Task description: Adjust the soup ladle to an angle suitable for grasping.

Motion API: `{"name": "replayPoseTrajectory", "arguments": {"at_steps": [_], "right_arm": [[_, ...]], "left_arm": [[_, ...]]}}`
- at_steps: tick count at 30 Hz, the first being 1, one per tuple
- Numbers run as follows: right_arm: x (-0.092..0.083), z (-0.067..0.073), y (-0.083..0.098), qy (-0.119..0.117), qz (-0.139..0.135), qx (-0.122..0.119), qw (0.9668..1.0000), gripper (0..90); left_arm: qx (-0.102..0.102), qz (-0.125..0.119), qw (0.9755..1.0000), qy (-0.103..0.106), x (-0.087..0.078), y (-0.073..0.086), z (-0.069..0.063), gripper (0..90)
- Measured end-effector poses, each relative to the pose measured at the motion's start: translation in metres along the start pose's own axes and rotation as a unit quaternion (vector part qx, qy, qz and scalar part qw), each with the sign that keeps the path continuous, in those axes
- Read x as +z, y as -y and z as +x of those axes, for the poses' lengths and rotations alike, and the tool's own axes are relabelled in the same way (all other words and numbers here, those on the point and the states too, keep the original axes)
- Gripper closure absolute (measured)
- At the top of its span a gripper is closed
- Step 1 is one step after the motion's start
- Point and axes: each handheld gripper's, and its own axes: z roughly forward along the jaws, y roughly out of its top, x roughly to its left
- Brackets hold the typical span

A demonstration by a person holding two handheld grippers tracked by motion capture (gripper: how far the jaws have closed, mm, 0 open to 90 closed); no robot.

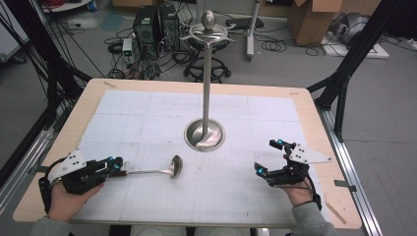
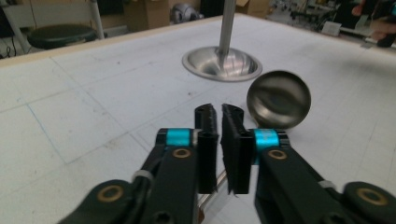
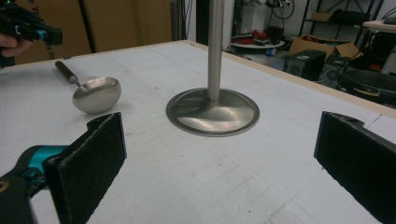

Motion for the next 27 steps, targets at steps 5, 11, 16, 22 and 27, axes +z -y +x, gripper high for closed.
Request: {"name": "replayPoseTrajectory", "arguments": {"at_steps": [5,11,16,22,27], "right_arm": [[0.0,0.0,0.0,0.0,0.001,0.0,1.0,1.2],[0.0,0.0,0.0,0.001,0.003,-0.001,1.0,1.2],[0.0,0.0,0.0,0.001,0.003,-0.002,1.0,1.2],[0.001,0.0,0.0,0.001,0.006,-0.001,1.0,1.2],[0.001,0.0,0.0,0.002,0.007,0.0,1.0,1.2]], "left_arm": [[0.013,0.029,0.9995,0.011,0.005,0.003,-0.004,89.2],[0.011,0.059,0.998,0.021,0.012,0.007,-0.005,89.3],[0.013,0.083,0.9961,0.028,0.017,0.01,-0.007,89.3],[0.013,0.114,0.9929,0.034,0.023,0.014,-0.007,89.3],[0.013,0.14,0.9896,0.029,0.028,0.017,-0.006,89.3]]}}
